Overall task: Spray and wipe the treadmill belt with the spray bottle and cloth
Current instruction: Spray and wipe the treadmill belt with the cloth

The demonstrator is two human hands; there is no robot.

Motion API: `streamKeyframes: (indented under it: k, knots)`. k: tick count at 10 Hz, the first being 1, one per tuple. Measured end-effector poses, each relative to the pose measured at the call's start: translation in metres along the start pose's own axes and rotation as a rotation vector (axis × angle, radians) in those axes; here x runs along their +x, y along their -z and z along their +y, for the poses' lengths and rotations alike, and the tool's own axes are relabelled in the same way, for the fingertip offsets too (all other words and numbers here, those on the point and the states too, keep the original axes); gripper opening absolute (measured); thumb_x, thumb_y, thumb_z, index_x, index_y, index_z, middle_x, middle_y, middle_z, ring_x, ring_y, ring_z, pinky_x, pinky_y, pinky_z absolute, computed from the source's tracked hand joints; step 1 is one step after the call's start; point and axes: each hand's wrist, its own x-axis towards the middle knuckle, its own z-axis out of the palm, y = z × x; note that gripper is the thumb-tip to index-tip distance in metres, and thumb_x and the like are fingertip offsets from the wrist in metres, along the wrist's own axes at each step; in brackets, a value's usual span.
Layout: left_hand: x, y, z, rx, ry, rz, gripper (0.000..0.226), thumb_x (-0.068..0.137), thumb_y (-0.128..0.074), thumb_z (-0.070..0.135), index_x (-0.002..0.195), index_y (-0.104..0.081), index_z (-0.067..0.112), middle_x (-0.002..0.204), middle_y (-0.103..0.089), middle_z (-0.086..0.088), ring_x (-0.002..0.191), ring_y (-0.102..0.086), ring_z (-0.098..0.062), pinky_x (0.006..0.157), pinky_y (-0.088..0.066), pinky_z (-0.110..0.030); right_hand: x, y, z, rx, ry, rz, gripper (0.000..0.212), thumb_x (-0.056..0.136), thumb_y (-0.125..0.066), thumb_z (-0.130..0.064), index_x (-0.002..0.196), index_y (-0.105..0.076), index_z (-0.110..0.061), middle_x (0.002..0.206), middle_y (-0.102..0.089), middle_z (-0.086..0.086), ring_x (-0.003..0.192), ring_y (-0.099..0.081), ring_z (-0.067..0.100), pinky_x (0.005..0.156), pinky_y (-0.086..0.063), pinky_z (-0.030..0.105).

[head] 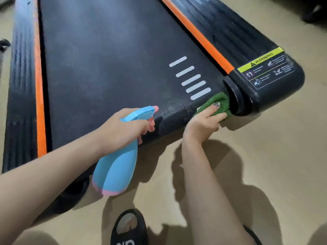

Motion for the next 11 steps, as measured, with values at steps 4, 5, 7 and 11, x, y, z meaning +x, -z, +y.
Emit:
streamKeyframes:
  k: [4,5,7,11]
  knots:
    - [-0.063,0.140,0.049,-0.591,0.547,-0.190,0.025,0.072,-0.054,0.033,0.073,-0.074,0.048,0.096,-0.077,-0.007,0.071,-0.064,-0.021,0.079,-0.064,-0.040,0.022,0.121,0.055,0.531,-0.722,-0.071,0.076,0.096,-0.029,-0.071,0.118,-0.064,-0.007,0.079,-0.071,0.012,0.069,-0.068,0.029,0.066,-0.050,0.036]
    - [-0.068,0.134,0.057,-0.466,0.495,-0.184,0.023,0.074,-0.056,0.034,0.085,-0.069,0.020,0.093,-0.072,-0.017,0.065,-0.060,-0.025,0.083,-0.062,-0.052,0.052,0.123,0.042,0.612,-0.644,-0.049,0.075,0.095,-0.030,-0.071,0.126,-0.061,-0.010,0.105,-0.072,0.014,0.094,-0.070,0.033,0.083,-0.051,0.043]
    - [-0.061,0.135,0.063,-0.353,0.535,-0.101,0.024,0.084,-0.055,0.029,0.088,-0.065,0.008,0.085,-0.073,-0.015,0.082,-0.071,-0.042,0.085,-0.061,-0.053,0.050,0.109,0.029,0.630,-0.658,-0.040,0.069,0.095,-0.033,-0.069,0.127,-0.062,-0.016,0.124,-0.067,0.013,0.111,-0.067,0.032,0.101,-0.050,0.049]
    - [-0.044,0.137,0.082,-0.413,0.519,0.017,0.030,0.075,-0.050,0.035,0.085,-0.060,0.009,0.087,-0.070,-0.018,0.074,-0.064,-0.040,0.082,-0.061,-0.059,0.026,0.105,0.033,0.579,-0.776,-0.047,0.065,0.096,-0.036,-0.067,0.123,-0.065,-0.017,0.118,-0.071,0.010,0.106,-0.069,0.031,0.085,-0.054,0.040]
